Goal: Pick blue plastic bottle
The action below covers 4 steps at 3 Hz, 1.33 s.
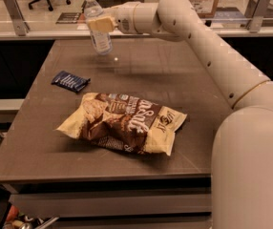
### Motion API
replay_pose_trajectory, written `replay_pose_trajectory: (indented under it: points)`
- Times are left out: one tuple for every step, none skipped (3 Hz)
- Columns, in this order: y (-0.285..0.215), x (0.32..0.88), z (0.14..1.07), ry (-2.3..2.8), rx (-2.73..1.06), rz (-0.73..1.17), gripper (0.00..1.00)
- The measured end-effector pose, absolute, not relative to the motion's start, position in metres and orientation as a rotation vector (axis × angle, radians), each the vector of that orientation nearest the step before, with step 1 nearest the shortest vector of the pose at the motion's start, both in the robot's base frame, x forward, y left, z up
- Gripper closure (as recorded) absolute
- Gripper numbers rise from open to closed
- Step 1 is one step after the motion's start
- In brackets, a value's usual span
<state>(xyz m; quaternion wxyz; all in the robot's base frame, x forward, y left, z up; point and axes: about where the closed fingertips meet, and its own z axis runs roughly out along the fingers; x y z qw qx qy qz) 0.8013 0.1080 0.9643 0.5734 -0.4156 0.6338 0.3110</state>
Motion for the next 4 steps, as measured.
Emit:
replay_pose_trajectory:
  points:
    - [0.101, 0.791, 0.992, 1.423, -0.976, 0.691, 1.0]
    - [0.095, 0.784, 1.013, 1.382, -0.978, 0.659, 1.0]
    - [0.091, 0.779, 1.028, 1.358, -0.975, 0.628, 1.0]
    - [0.091, 0.779, 1.029, 1.357, -0.974, 0.627, 1.0]
